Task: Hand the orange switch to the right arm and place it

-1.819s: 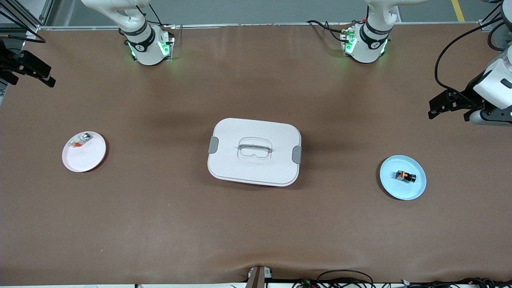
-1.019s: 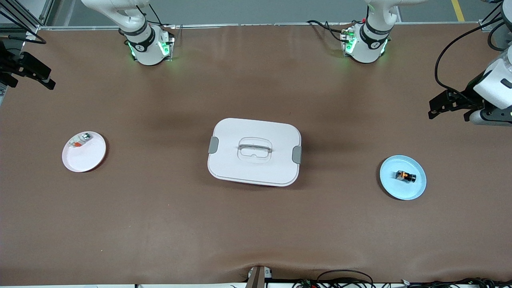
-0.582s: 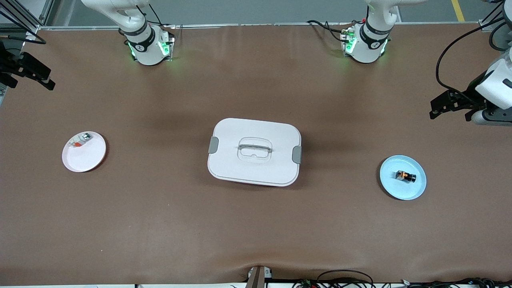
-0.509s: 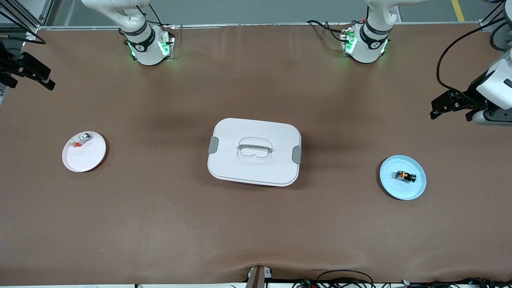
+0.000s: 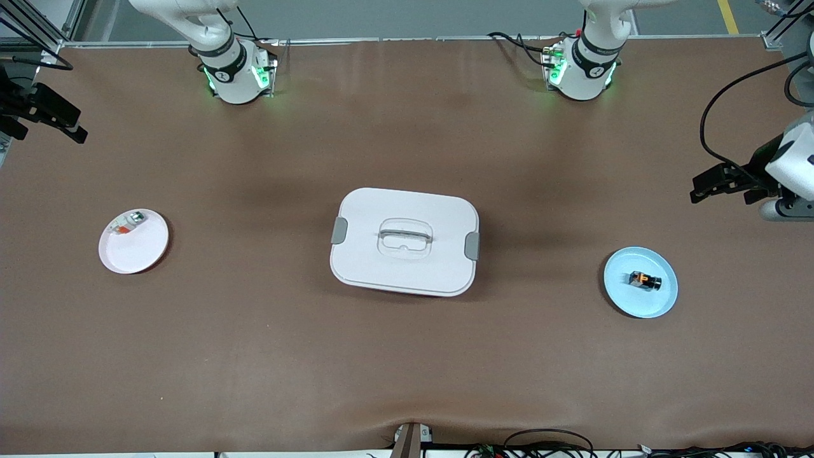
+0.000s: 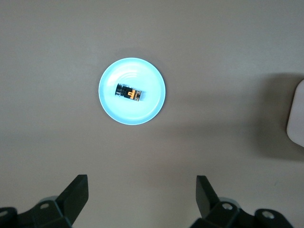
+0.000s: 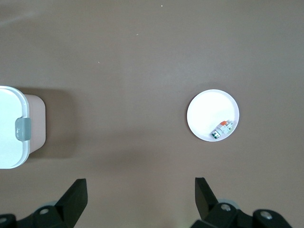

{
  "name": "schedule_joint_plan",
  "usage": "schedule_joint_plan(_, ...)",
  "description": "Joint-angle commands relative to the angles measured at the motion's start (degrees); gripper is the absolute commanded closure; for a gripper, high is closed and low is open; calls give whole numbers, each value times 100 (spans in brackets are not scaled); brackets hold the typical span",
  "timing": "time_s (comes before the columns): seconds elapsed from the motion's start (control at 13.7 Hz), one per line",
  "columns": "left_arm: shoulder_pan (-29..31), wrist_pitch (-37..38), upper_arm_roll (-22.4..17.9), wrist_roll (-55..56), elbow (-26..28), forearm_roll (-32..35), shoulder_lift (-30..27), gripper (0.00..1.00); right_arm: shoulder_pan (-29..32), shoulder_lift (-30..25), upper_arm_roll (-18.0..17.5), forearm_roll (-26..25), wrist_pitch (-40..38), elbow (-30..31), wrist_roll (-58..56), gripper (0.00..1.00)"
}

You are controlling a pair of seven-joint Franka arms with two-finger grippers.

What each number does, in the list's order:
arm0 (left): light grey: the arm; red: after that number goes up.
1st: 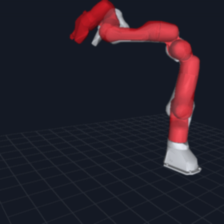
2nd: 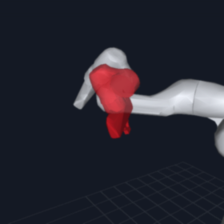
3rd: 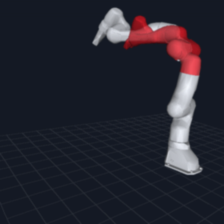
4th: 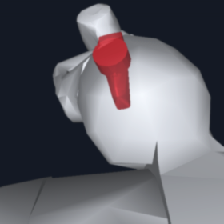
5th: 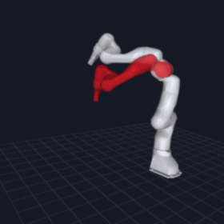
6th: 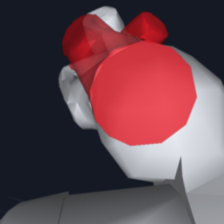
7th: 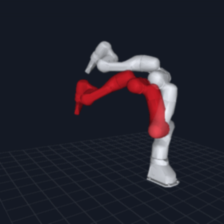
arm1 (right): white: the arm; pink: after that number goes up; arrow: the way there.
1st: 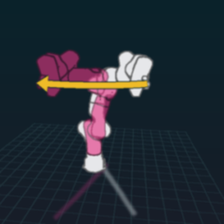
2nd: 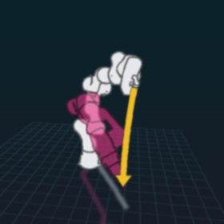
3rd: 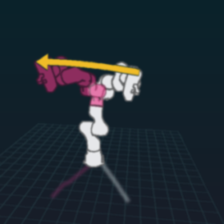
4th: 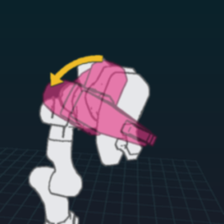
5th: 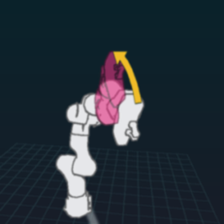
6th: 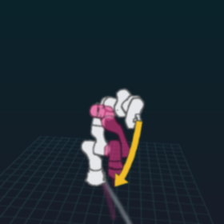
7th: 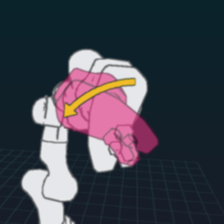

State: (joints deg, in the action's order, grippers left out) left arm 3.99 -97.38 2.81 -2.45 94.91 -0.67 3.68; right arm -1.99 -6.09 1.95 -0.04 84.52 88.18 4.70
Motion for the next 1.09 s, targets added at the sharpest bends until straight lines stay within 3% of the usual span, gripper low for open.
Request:
schedule_joint_plan(0.0, 66, -17, 9, -115, -96, 111, 150, 0, -73, -94, 25, -92, -75, 68, 93, 0)
schedule_joint_plan(0.44, 286, -579, 9, -677, 422, 129, 238, 0, -187, -103, 25, 22, -207, 76, 436, 0)
schedule_joint_plan(0.8, 286, -1712, 17, -853, 1265, 408, 265, 0, -196, -103, 25, 22, -287, 76, -74, 0)
schedule_joint_plan(1.02, 286, -2065, 17, -1054, 1407, 472, 519, 0, -179, -94, 33, 74, -287, 76, -162, 0)
